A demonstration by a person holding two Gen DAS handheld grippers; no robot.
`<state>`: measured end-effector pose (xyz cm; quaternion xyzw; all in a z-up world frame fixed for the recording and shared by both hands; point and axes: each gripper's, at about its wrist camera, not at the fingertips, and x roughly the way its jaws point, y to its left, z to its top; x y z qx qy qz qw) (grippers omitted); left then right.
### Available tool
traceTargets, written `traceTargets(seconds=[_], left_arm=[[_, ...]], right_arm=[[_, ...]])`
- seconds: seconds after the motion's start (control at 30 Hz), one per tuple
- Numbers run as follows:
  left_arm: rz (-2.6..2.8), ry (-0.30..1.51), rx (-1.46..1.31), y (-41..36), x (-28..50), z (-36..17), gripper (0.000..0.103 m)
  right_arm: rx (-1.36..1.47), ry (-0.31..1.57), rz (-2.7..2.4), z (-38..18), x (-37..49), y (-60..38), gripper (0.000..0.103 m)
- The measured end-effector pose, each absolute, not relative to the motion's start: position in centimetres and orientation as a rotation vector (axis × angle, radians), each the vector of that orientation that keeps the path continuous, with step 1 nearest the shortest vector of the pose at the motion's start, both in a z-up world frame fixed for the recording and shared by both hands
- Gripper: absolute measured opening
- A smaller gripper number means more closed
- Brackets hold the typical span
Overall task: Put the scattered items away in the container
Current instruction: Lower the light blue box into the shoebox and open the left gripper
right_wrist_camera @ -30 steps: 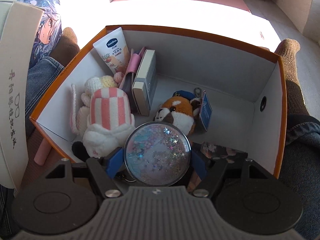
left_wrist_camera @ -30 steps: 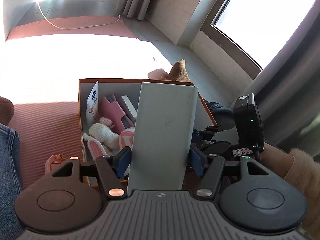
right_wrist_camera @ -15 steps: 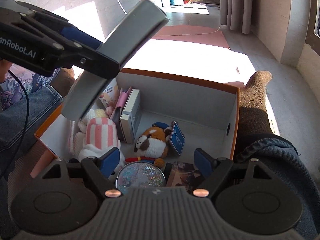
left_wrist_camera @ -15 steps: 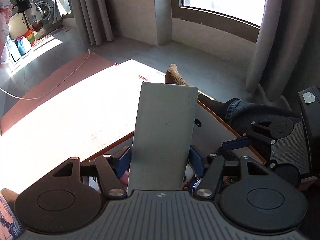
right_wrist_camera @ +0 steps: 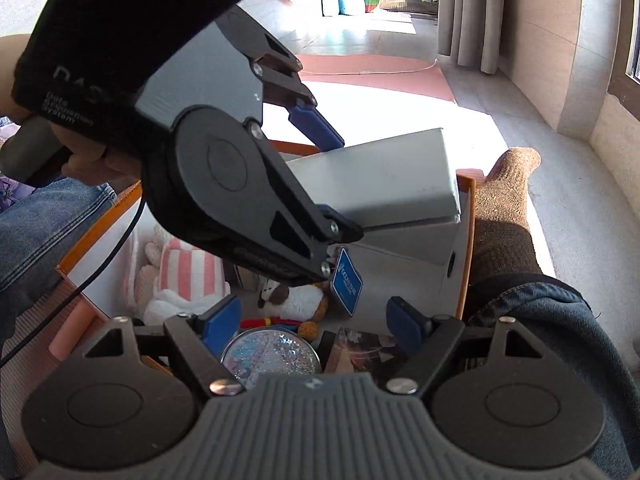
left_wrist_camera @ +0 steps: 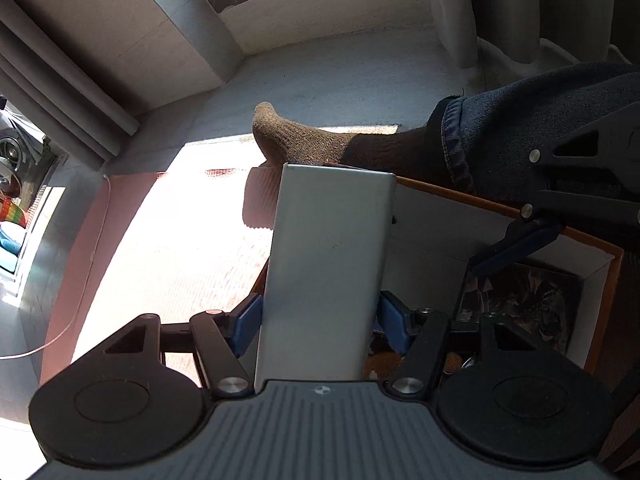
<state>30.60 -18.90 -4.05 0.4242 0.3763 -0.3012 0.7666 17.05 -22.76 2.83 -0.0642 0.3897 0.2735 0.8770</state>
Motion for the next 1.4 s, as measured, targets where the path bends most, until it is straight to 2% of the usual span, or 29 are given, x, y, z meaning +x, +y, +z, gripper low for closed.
traceTargets(seconds=[0.33, 0.43, 0.67, 0.7, 0.83, 1.0, 1.1, 1.2, 1.27, 1.33, 1.4], left_arm=[[-0.709, 0.827, 1.088, -20.1, 31.3, -7.8, 0.074], [-0.728, 0.852, 1.109, -20.2, 31.1, -8.5, 0.071], [-0.704, 0.846, 1.025, -19.1, 31.3, -6.7, 0.070], [-0.705, 0.857, 1.001, -18.9, 31.4, -6.3, 0.067], [-0.705, 0.910, 0.926, -17.7, 31.6, -5.4, 0.041], [-0.658, 0.982, 0.807, -16.6, 33.4, -5.7, 0.037], [-0.625, 1.033, 0.719, -16.2, 34.3, -6.8, 0.028], [-0.614, 1.041, 0.688, -16.0, 34.0, -7.2, 0.027], [-0.616, 1.060, 0.686, -16.1, 33.9, -7.3, 0.021], [-0.632, 1.076, 0.697, -16.1, 33.6, -7.5, 0.009], [-0.626, 1.079, 0.682, -16.0, 33.6, -7.8, 0.009]], right_arm=[[-0.125, 0.824, 0.561, 2.3, 17.6, -22.3, 0.082], [-0.157, 0.820, 0.561, 2.1, 17.4, -21.8, 0.082], [-0.174, 0.829, 0.546, 2.0, 17.6, -21.7, 0.082], [-0.175, 0.828, 0.544, 2.0, 17.6, -21.7, 0.082], [-0.174, 0.823, 0.538, 2.1, 17.7, -22.0, 0.082], [-0.147, 0.833, 0.539, 2.1, 17.8, -22.4, 0.082], [-0.154, 0.832, 0.524, 2.1, 17.3, -21.8, 0.082], [-0.149, 0.835, 0.520, 2.2, 17.4, -21.7, 0.082], [-0.148, 0.836, 0.521, 2.2, 17.5, -21.6, 0.082], [-0.149, 0.840, 0.525, 2.2, 17.6, -21.6, 0.082], [-0.155, 0.842, 0.524, 2.0, 17.8, -21.5, 0.082]])
